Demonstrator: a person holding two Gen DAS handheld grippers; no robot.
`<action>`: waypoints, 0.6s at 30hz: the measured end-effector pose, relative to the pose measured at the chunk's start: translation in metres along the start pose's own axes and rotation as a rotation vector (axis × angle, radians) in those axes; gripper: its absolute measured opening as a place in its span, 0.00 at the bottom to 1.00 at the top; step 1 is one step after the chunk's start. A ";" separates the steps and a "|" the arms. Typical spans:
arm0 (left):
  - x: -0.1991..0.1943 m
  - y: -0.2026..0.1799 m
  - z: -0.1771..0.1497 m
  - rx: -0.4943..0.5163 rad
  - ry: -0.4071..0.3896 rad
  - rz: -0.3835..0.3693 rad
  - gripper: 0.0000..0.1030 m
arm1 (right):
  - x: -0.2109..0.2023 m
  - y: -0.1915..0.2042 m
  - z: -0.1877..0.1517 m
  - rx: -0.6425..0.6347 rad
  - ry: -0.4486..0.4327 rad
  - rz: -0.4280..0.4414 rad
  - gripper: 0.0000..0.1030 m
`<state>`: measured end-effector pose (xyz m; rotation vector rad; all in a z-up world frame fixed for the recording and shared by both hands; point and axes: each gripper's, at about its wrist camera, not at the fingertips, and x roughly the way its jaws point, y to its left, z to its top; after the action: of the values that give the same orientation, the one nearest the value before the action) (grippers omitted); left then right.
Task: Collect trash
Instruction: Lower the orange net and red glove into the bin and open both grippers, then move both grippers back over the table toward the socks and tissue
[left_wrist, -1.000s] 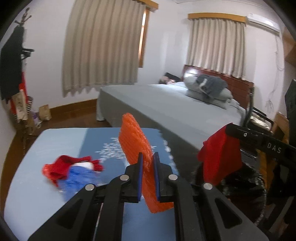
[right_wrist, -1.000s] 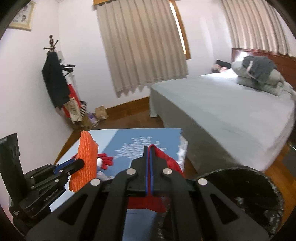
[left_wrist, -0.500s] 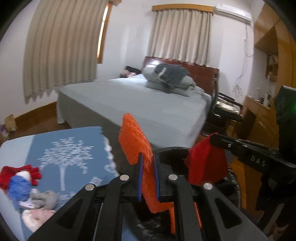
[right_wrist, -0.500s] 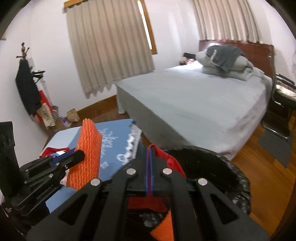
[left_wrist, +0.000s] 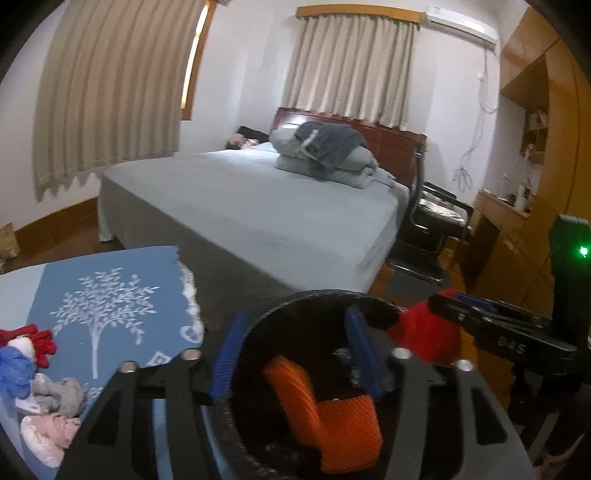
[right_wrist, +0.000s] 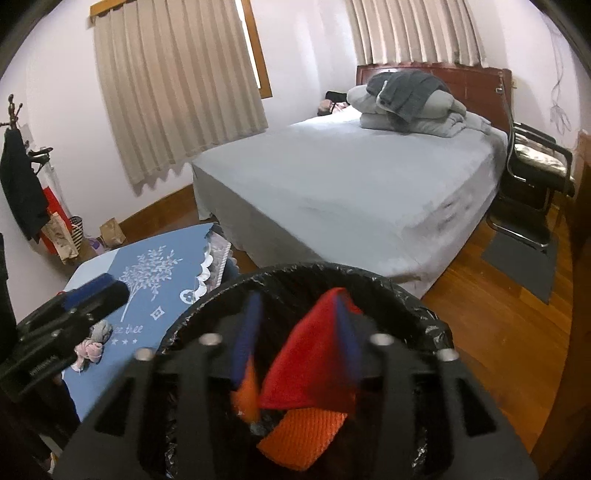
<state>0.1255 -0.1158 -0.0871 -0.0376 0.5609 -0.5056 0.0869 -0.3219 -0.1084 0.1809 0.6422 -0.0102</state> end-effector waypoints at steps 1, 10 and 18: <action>-0.002 0.003 -0.001 -0.003 -0.001 0.013 0.61 | 0.001 0.001 -0.001 -0.001 0.002 -0.002 0.49; -0.030 0.060 -0.016 -0.060 0.000 0.192 0.74 | 0.012 0.019 -0.006 -0.013 0.056 0.015 0.84; -0.053 0.105 -0.028 -0.099 -0.001 0.335 0.74 | 0.022 0.030 -0.017 -0.011 0.129 0.022 0.83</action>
<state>0.1195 0.0040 -0.1017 -0.0376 0.5770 -0.1516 0.0964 -0.2886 -0.1303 0.1789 0.7691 0.0264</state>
